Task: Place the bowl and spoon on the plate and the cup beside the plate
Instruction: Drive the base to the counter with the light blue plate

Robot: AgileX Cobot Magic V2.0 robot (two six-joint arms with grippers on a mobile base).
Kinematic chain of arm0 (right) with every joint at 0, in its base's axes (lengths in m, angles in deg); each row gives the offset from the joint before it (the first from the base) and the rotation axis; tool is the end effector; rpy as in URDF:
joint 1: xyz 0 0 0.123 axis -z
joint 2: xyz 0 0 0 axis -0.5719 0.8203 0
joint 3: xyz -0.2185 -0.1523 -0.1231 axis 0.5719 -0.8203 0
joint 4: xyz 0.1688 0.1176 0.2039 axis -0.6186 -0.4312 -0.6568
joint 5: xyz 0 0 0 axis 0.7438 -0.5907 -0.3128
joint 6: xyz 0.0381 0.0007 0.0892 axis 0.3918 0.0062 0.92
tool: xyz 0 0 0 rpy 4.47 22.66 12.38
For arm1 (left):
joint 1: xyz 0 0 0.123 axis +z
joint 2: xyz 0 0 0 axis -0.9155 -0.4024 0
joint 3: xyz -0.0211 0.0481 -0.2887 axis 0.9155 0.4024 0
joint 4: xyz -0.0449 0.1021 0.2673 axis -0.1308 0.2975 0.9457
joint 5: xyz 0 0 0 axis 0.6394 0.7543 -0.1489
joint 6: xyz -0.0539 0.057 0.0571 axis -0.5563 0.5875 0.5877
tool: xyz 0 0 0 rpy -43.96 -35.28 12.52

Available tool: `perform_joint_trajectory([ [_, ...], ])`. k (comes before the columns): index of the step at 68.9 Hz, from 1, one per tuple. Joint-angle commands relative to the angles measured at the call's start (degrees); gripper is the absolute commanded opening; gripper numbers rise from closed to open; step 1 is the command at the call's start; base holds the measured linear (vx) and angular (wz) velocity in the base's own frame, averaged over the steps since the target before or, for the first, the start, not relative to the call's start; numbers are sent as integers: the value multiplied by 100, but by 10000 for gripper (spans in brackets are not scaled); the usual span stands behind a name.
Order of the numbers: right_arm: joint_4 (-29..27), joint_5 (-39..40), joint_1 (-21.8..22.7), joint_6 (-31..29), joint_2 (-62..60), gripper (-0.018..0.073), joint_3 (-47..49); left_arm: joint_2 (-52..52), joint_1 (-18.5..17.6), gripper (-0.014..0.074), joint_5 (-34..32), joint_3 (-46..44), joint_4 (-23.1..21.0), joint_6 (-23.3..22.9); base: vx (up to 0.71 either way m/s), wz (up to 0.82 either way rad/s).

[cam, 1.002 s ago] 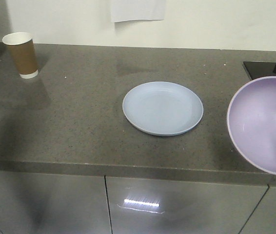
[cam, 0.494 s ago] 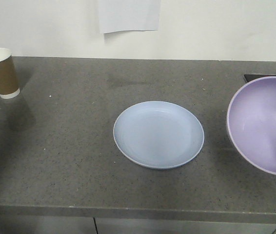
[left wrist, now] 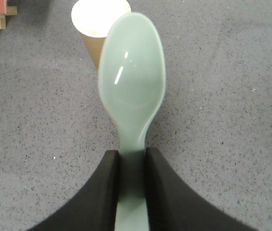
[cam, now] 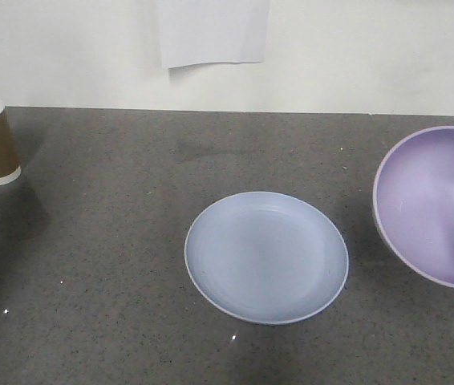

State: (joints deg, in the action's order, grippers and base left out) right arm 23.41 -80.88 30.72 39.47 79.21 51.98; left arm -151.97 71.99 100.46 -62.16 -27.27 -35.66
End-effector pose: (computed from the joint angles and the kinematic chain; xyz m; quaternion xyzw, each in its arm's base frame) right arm 0.1840 0.0147 0.3928 -0.0525 0.8862 0.0143 0.4601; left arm 0.2452 0.0246 0.4466 -0.0606 0.9211 0.0131 0.3845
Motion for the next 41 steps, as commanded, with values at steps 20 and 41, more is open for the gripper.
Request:
perform_joint_trajectory([
  [20,2,394,1,12,-48,-6,177,93,-43,-6,-290,-131,0,15,6,2],
  [41,2,394,1,12,-48,-6,177,93,-43,-6,-290,-131,0,15,1,0],
])
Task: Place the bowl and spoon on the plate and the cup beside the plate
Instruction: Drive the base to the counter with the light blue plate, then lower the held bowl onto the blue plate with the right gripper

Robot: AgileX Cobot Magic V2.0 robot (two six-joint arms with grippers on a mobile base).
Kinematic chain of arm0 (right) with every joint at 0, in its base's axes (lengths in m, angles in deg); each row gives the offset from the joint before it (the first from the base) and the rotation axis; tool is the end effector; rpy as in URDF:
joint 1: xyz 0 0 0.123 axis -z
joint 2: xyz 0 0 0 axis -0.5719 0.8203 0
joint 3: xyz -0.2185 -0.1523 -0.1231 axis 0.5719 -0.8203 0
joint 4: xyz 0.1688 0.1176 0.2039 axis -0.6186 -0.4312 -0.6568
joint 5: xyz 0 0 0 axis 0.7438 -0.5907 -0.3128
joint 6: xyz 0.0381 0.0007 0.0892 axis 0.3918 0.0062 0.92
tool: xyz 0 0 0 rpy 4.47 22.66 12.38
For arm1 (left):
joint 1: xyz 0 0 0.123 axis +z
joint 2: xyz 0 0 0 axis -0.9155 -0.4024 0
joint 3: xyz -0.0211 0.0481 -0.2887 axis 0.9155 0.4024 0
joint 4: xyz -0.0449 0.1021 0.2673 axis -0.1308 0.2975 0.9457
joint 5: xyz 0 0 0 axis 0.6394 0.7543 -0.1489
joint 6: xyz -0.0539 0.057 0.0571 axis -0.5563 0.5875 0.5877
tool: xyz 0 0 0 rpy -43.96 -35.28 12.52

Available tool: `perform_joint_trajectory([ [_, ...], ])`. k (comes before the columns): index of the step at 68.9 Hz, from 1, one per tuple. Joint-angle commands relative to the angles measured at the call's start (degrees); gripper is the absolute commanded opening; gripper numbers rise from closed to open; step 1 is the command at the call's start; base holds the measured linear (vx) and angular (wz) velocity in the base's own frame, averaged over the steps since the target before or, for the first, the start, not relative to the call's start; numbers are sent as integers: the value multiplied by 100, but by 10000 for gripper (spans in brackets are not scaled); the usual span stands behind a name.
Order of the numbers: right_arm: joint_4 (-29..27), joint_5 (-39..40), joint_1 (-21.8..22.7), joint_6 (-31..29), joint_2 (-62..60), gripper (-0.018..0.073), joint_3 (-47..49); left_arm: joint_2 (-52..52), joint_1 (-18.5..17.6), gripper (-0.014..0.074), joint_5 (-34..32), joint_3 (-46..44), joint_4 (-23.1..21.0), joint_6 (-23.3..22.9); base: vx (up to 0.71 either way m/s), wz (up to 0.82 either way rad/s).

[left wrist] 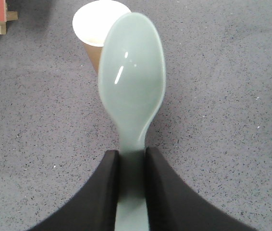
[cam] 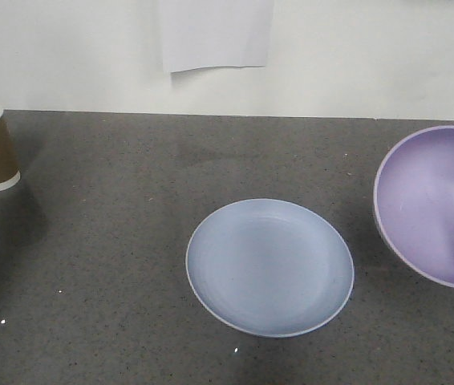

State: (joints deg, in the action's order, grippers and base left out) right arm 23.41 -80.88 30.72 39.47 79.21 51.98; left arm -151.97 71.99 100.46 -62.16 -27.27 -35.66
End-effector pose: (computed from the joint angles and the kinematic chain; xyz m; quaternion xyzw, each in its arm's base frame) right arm 0.1840 0.0147 0.3928 -0.0525 0.8862 0.0143 0.4601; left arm 0.2452 0.0246 0.4466 -0.0606 0.9211 0.0131 0.3845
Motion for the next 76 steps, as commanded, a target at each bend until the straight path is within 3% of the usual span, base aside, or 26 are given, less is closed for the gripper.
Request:
perform_joint_trajectory([
  [1,2,394,1,12,-48,-6,177,93,-43,-6,-290,-131,0,15,0,0],
  [76,-10,394,1,12,-48,-6,177,93,-43,-6,-290,-131,0,15,0,0],
])
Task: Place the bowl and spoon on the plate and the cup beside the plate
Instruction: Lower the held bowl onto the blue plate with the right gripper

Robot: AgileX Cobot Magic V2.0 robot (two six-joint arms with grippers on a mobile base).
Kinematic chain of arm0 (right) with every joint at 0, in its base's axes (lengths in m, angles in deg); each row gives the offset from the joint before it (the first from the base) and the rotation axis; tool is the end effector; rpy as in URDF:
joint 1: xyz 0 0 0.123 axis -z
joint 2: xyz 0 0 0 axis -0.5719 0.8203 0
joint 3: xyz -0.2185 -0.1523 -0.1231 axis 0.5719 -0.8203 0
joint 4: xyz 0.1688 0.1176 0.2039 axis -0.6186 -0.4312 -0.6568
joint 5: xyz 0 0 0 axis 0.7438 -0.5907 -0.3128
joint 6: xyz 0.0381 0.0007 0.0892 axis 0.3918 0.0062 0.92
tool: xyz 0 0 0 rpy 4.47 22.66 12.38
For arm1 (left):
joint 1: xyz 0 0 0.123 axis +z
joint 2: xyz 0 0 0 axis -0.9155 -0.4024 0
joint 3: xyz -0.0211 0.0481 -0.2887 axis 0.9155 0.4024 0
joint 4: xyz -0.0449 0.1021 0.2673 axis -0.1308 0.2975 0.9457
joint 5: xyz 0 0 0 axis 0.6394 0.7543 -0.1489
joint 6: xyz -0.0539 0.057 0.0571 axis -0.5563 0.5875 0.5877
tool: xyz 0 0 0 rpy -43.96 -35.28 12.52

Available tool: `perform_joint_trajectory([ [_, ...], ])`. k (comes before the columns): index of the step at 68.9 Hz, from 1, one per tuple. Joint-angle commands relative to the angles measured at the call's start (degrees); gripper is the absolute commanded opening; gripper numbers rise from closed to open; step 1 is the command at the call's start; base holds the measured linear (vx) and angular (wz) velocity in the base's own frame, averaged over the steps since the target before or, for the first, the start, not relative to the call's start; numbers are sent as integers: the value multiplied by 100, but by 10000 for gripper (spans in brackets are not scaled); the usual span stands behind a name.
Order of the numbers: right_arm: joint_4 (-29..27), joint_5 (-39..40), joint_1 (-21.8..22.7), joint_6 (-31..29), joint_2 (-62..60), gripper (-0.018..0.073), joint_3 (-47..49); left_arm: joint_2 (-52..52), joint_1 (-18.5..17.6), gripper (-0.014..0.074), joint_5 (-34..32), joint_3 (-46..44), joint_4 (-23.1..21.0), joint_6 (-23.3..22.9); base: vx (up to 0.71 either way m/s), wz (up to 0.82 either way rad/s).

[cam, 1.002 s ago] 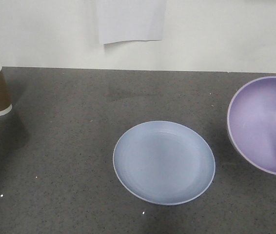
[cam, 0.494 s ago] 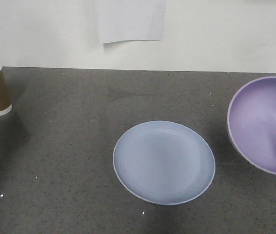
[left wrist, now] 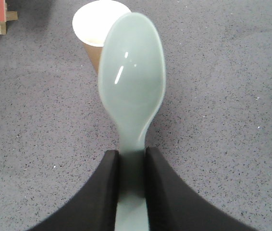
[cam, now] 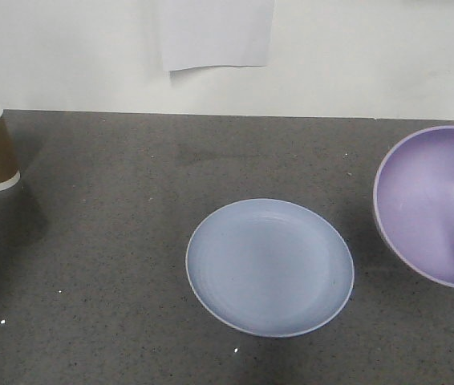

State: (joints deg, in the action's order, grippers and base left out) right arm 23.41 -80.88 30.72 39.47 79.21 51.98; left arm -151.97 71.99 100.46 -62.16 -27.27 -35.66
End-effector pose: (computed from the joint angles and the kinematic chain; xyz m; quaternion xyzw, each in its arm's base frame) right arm 0.1840 0.0147 0.3928 -0.0525 0.8862 0.0143 0.4601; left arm 0.2452 0.0246 0.4466 -0.0606 0.9211 0.0131 0.3845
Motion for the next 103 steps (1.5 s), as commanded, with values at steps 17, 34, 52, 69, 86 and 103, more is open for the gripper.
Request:
perform_joint_trajectory([
  [17,-389,582,1,-4,34,-6,186,93,-43,-6,-290,-131,0,15,0,0],
  [34,-1712,582,-12,-916,1121,-3,196,93,-43,-6,-290,-131,0,15,0,0],
  [52,-2605,577,-12,-1658,2594,-3,531,93,-43,-6,-290,-131,0,15,0,0],
  [69,-2362,118,-225,-1641,3548,-3,1156,93,-43,-6,-290,-131,0,15,0,0],
  [86,-1427,570,-965,-890,4062,-3,1210,93,-43,-6,-290,-131,0,15,0,0],
  [103,-1413,598,-1090,-774,4440,-2,1210,93,-43,-6,-290,-131,0,15,0,0],
])
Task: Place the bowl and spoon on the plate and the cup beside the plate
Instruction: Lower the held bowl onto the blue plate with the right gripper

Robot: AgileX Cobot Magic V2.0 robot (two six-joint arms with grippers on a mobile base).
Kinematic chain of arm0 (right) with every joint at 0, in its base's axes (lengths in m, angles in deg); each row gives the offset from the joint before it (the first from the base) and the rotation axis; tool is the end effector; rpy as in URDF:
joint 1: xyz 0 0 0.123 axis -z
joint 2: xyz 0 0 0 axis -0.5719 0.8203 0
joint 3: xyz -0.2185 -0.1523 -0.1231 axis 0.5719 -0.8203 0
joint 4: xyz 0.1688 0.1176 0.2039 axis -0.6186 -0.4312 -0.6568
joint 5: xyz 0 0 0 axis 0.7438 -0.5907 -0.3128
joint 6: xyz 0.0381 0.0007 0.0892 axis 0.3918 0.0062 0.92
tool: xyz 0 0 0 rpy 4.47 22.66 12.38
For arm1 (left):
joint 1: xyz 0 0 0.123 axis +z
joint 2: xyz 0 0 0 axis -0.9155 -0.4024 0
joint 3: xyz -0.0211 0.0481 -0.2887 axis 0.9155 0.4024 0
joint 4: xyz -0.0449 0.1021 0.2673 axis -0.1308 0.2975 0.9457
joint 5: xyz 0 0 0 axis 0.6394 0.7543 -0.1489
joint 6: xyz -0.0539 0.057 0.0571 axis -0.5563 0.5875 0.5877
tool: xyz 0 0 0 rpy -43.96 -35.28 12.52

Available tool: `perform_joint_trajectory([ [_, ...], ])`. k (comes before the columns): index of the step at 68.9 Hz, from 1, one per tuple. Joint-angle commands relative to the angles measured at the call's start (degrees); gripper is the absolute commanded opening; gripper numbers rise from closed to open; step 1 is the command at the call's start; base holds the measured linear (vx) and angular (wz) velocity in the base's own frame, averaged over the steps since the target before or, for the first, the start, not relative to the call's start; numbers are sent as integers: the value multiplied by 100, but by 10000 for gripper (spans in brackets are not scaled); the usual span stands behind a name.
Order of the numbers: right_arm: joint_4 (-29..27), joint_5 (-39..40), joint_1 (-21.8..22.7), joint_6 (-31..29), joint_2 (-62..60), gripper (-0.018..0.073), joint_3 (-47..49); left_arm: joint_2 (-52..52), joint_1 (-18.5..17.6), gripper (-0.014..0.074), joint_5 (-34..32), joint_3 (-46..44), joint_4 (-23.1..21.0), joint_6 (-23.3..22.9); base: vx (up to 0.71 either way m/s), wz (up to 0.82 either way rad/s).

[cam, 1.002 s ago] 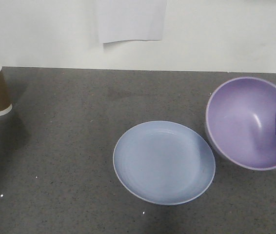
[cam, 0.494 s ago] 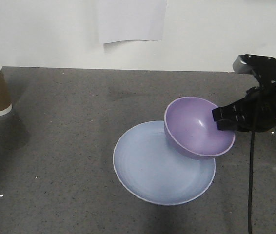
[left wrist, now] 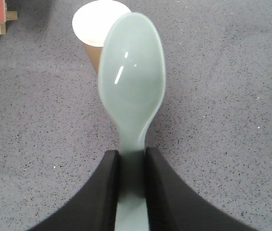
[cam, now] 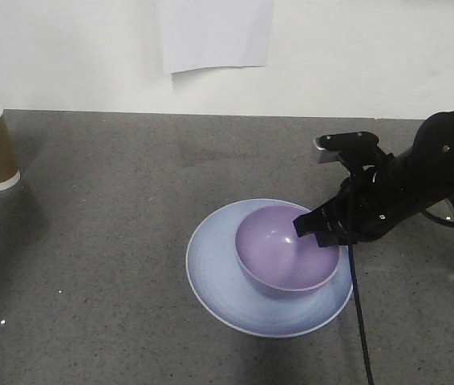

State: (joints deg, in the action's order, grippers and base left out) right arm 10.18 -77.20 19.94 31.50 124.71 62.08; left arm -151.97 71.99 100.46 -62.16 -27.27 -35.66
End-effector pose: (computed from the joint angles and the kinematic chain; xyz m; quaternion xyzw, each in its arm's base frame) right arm 0.3481 0.1105 0.2358 -0.1508 0.9628 0.1114 0.1947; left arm 0.2452 0.0246 0.4466 -0.0606 0.9211 0.0131 0.3845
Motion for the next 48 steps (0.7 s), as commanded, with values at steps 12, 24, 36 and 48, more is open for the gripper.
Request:
perform_joint_trajectory([
  [12,-90,210,-12,59,-41,21,195,93,-43,-6,-290,-131,0,15,0,0],
  [24,-90,170,-12,64,-65,109,195,93,-43,-6,-290,-131,0,15,0,0],
  [36,-90,174,-1,76,-92,291,195,93,-43,-6,-290,-131,0,15,0,0],
  [48,72,234,-1,343,-261,479,195,93,-43,-6,-290,-131,0,15,0,0],
])
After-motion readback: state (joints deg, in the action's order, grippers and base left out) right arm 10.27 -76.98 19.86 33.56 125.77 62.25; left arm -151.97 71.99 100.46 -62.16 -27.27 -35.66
